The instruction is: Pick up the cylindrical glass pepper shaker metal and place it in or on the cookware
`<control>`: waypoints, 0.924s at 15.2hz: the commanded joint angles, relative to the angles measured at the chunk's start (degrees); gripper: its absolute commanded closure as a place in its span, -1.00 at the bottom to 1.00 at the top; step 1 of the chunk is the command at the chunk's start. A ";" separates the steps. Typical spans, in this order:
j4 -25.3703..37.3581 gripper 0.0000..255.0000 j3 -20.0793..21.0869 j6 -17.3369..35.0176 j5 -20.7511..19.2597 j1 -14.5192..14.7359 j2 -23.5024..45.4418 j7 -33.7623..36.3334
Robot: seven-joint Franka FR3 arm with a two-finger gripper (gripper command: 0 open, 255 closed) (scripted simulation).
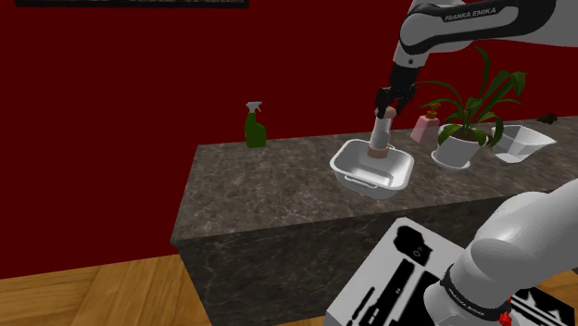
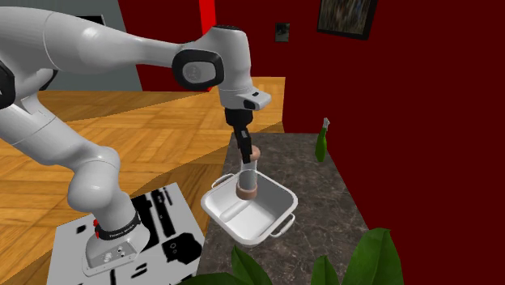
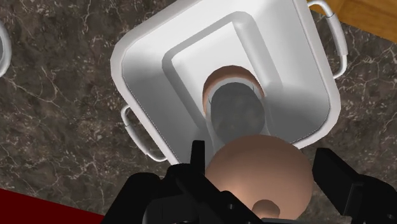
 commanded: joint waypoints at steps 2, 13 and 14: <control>-2.19 1.00 -0.20 2.46 -0.07 -0.05 0.23 0.01; -4.07 1.00 -0.38 4.51 -0.15 -0.11 0.40 -0.01; -4.07 -1.00 -0.38 4.51 -0.15 -0.11 0.40 -0.01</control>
